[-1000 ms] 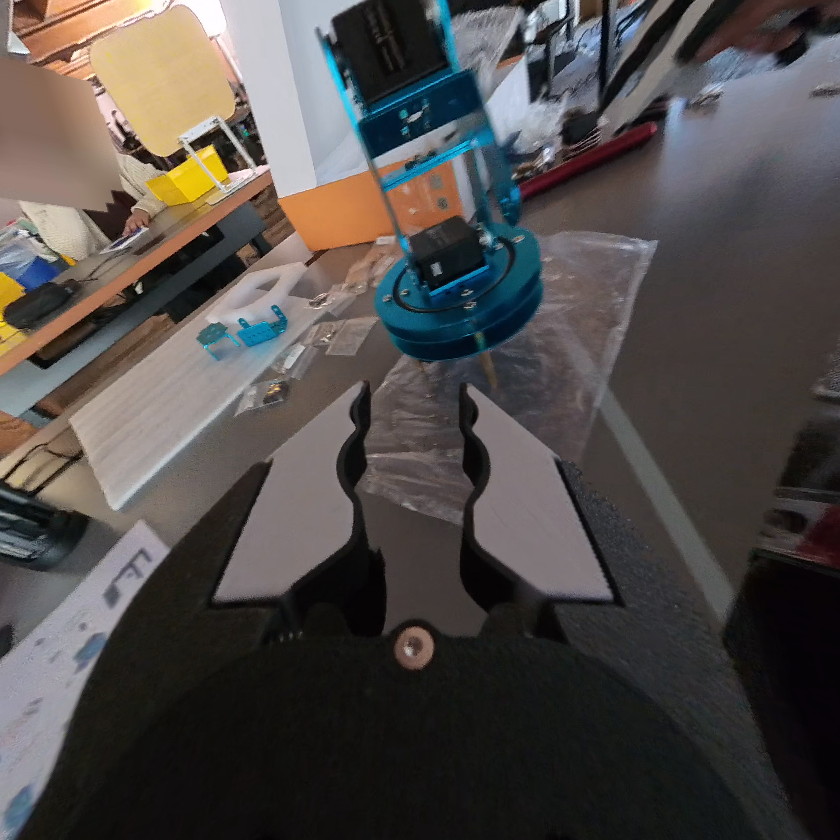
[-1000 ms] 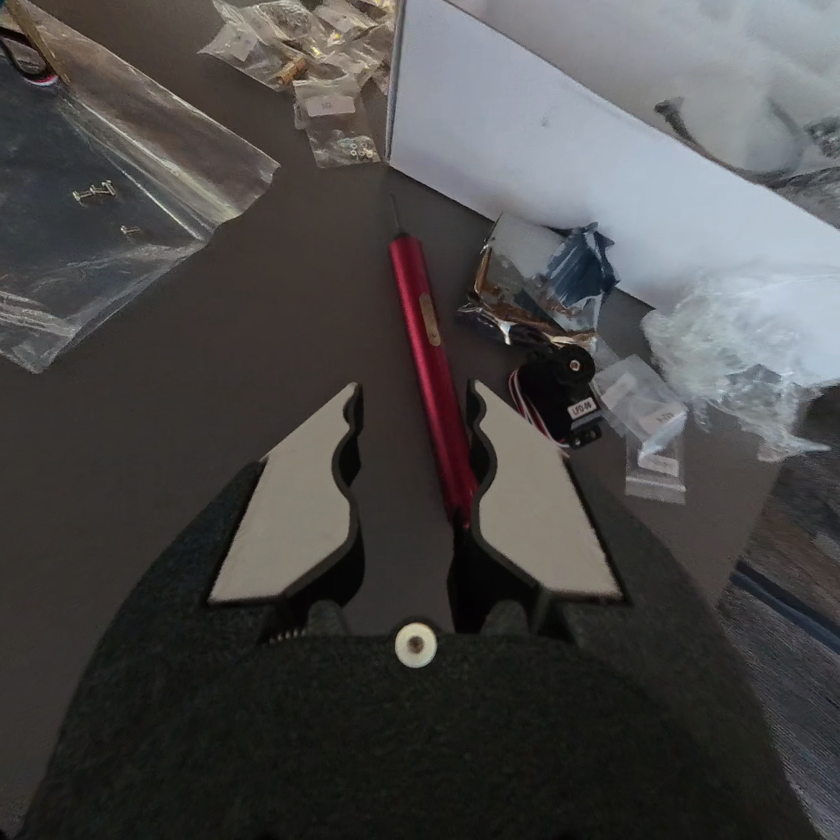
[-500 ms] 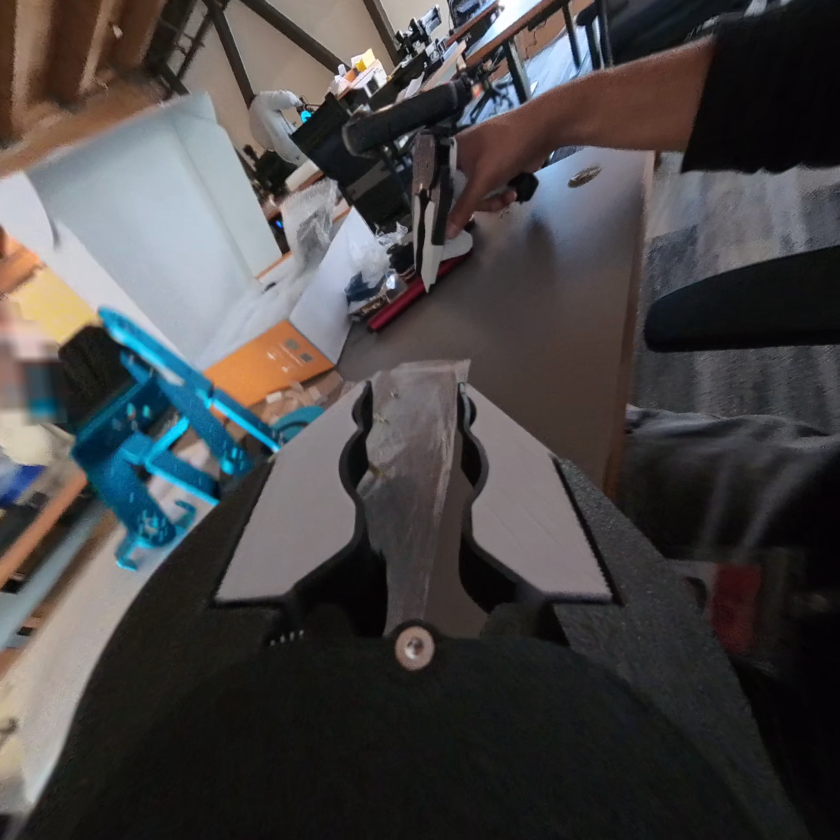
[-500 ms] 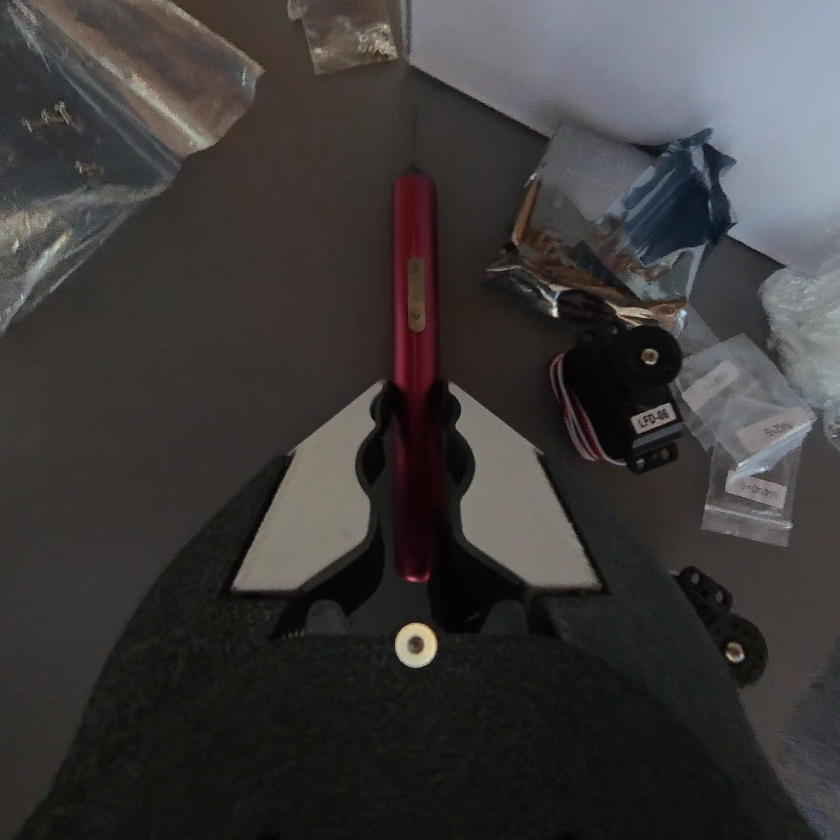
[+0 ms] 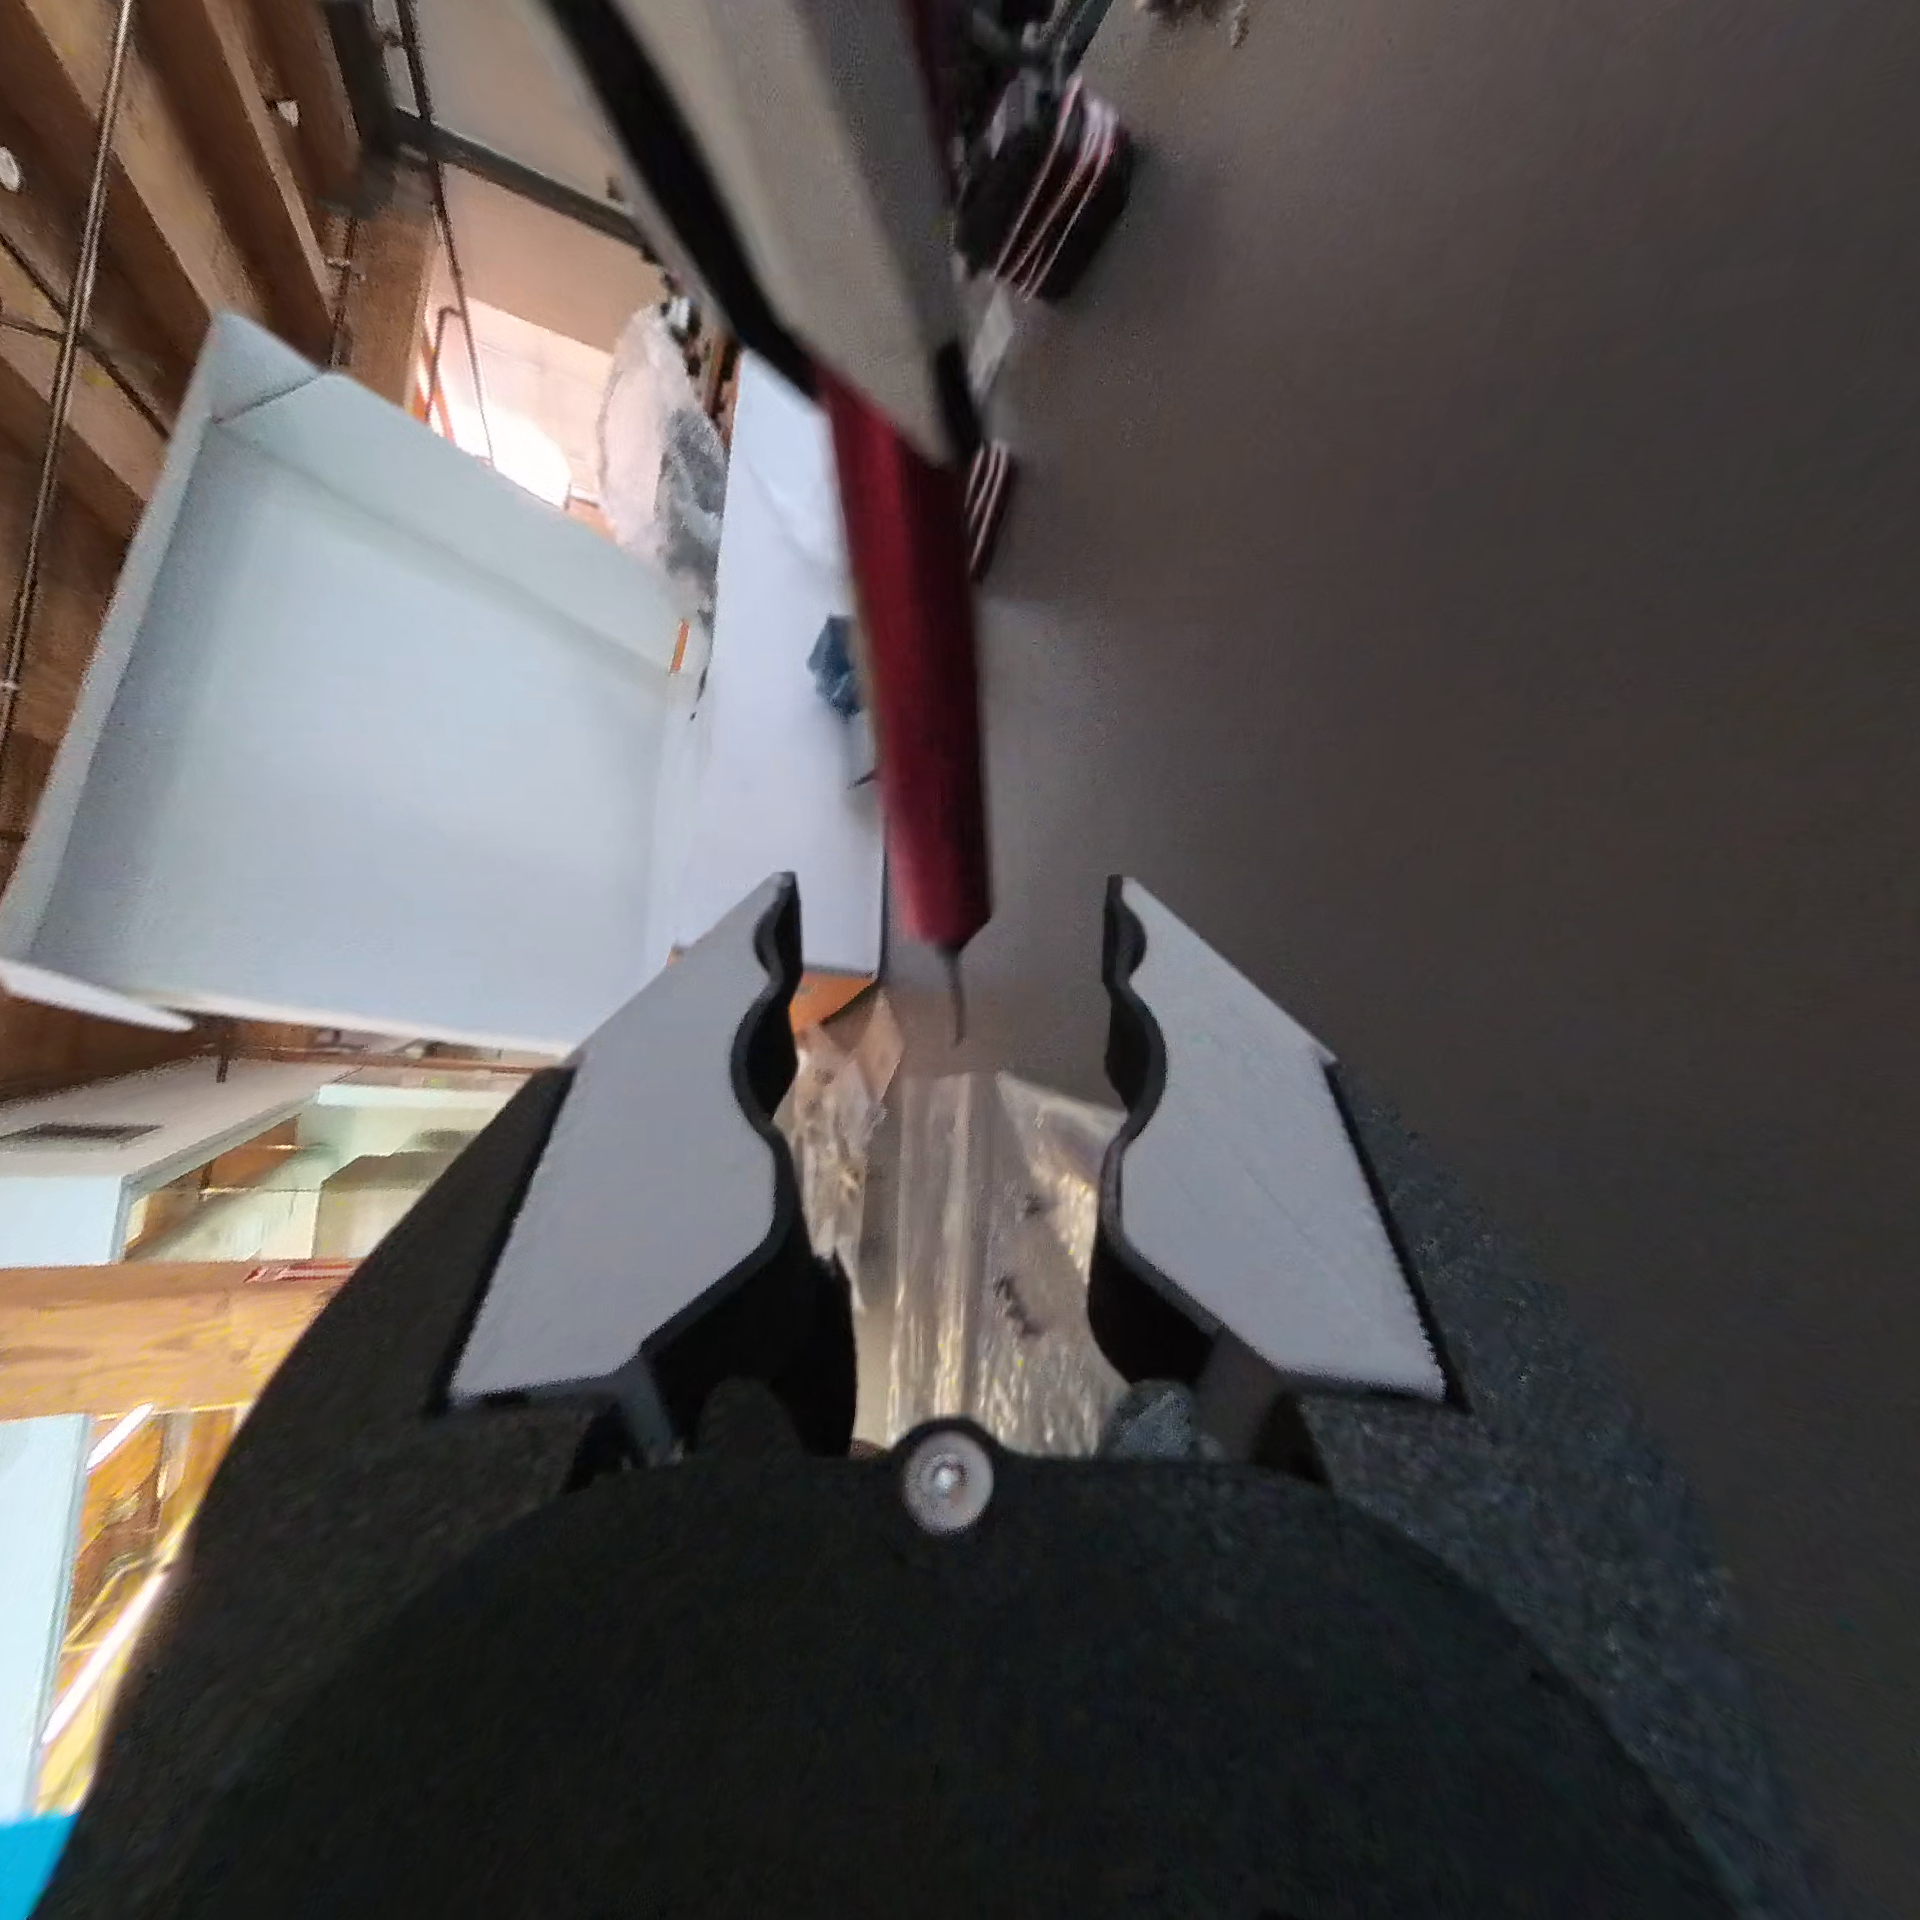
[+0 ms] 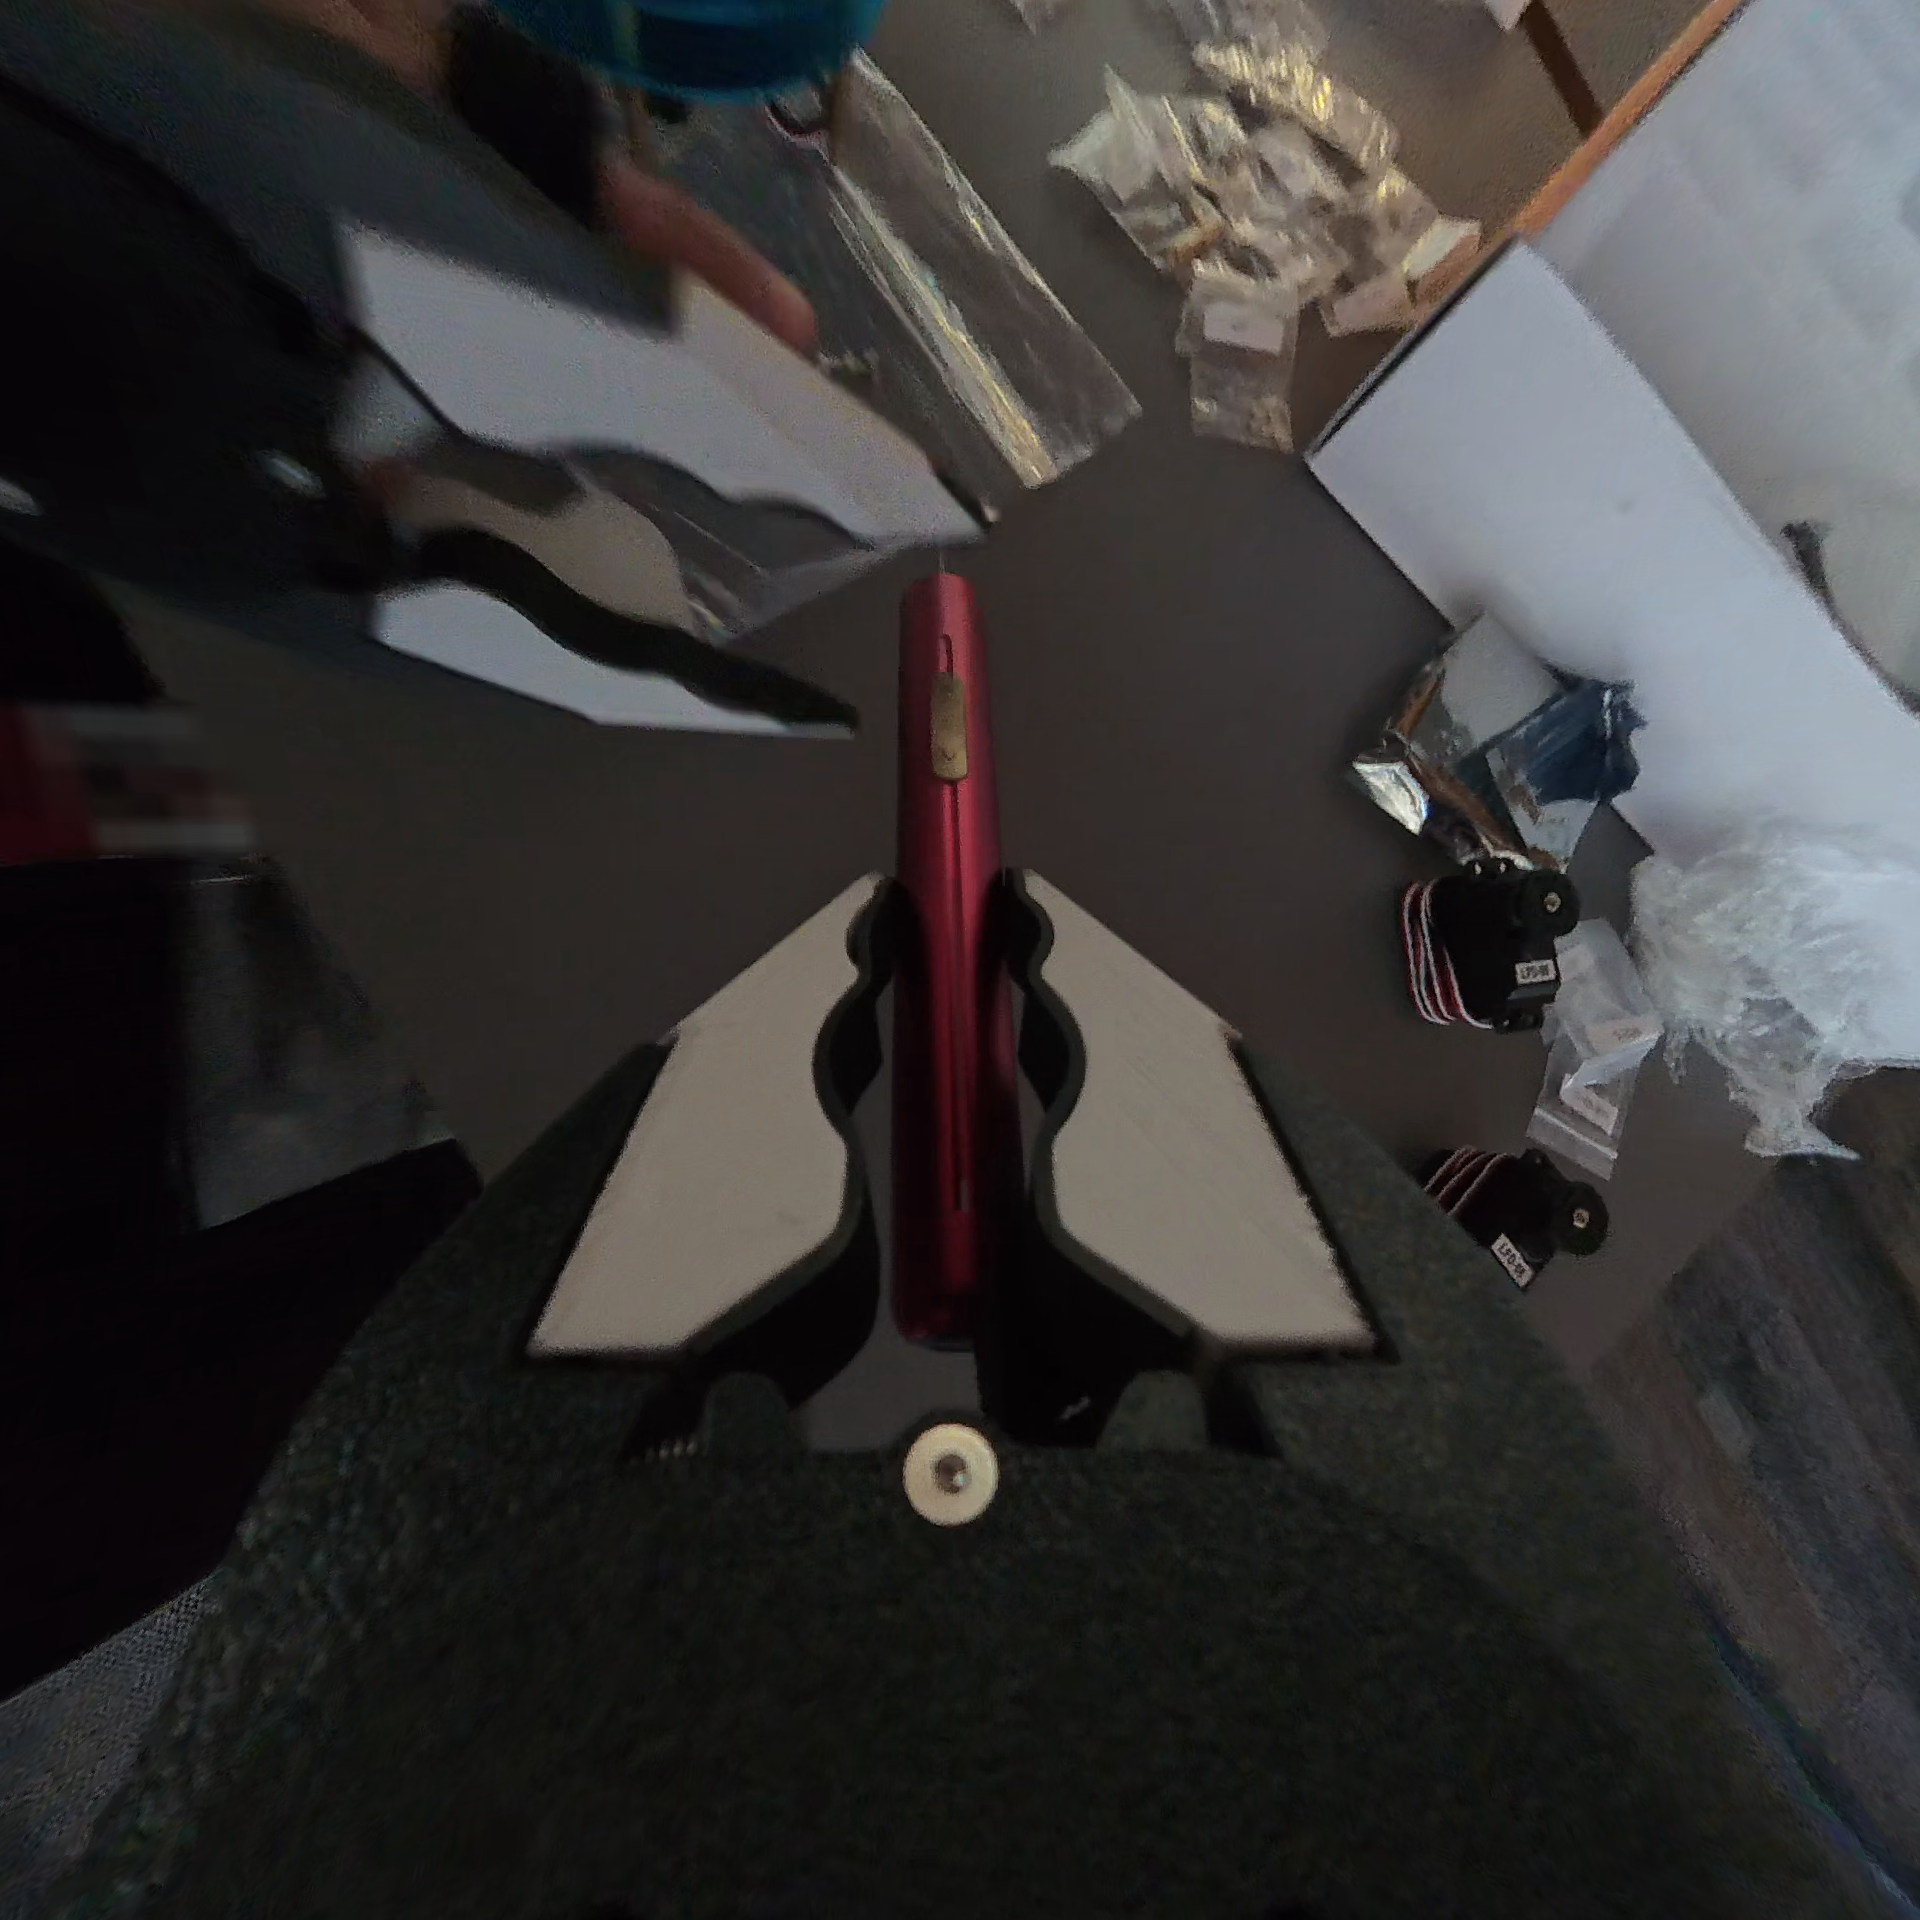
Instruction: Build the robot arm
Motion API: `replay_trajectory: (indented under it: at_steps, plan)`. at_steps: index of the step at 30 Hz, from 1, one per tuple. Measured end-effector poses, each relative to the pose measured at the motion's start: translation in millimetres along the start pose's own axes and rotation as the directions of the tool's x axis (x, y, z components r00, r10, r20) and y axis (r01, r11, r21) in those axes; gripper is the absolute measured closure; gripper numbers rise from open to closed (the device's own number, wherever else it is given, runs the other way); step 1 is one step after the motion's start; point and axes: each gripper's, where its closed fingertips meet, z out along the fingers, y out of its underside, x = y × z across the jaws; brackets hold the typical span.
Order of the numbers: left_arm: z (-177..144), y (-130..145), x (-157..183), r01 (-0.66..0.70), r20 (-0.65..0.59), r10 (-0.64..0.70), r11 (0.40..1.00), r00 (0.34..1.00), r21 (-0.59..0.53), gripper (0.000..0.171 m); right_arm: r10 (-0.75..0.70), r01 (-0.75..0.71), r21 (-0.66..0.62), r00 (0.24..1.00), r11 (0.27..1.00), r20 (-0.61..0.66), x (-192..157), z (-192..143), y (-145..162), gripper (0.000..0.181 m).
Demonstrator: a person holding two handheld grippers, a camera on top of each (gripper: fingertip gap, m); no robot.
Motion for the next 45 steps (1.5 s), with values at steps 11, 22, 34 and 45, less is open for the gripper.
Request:
replay_trajectory:
  at_steps: [11,22,34,45]
  plan:
    - [-29,-30,-44,0.136,0.105,-0.163,0.966,0.981,0.221,0.158,-0.082,0.088,0.431,0.996,0.898,-0.033,-40,-80,-53,0.146]
    - [-97,-42,-2,0.284,-0.522,-0.049,0.88,0.852,0.381,0.158,-0.206,0.153,0.661,0.978,0.735,0.003,-118,-43,-89,0.133]
    - [-127,-22,3,0.283,-0.615,0.052,0.855,0.787,0.435,0.155,-0.297,0.313,0.544,0.947,0.779,-0.119,-127,-14,-108,0.161]
    - [-128,-3,16,0.199,-0.633,0.102,0.901,0.767,0.385,0.156,-0.259,0.235,0.627,0.964,0.743,-0.055,-135,-5,-101,0.159]
